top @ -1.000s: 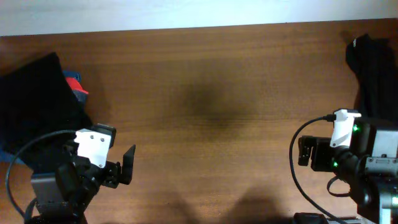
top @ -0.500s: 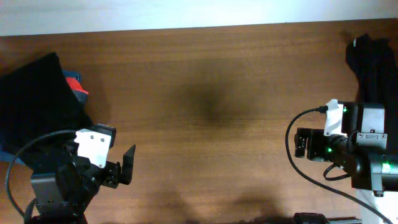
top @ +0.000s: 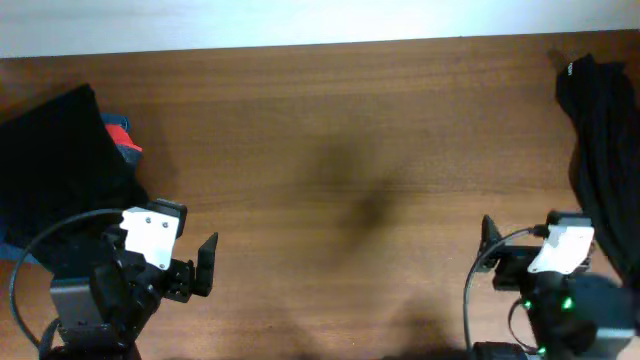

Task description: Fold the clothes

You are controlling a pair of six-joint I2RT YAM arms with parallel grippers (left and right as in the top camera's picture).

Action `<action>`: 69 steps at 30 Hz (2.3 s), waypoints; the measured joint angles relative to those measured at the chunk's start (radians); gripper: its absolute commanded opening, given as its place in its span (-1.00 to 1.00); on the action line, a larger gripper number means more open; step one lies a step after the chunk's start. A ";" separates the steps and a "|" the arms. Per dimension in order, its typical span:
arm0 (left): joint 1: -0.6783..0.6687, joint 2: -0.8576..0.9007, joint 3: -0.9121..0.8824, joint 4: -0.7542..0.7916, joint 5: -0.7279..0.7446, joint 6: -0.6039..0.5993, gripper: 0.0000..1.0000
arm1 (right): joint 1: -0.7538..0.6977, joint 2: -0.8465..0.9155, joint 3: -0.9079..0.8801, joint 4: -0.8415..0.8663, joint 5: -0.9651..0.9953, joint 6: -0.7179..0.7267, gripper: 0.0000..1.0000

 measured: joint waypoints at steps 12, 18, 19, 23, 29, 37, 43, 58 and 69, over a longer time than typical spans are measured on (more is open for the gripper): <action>0.000 0.000 -0.003 0.000 0.000 0.000 0.99 | 0.043 -0.255 -0.476 0.565 -0.023 -0.004 0.97; 0.000 0.000 -0.003 0.000 0.000 0.000 0.99 | 0.045 -0.316 -0.587 0.676 -0.027 -0.079 0.97; 0.000 0.000 -0.003 0.000 0.000 0.000 0.99 | 0.045 -0.316 -0.607 0.676 -0.027 -0.087 0.97; 0.000 0.000 -0.003 0.000 0.000 0.000 0.99 | 0.045 -0.316 -0.689 0.673 -0.039 -0.106 0.97; 0.000 0.000 -0.003 0.000 0.000 0.000 0.99 | 0.045 -0.315 -0.711 0.662 -0.058 -0.112 0.97; 0.000 0.000 -0.003 0.000 0.000 0.000 0.99 | 0.045 -0.315 -0.711 0.662 -0.058 -0.112 0.97; 0.000 0.000 -0.003 0.000 0.000 0.000 0.99 | 0.045 -0.315 -0.711 0.663 -0.061 -0.113 0.97; 0.000 0.000 -0.003 0.000 0.000 0.000 0.99 | 0.045 -0.315 -0.711 0.663 -0.061 -0.112 0.97; 0.000 0.000 -0.003 -0.001 -0.027 0.000 0.99 | 0.045 -0.315 -0.711 0.663 -0.061 -0.112 0.97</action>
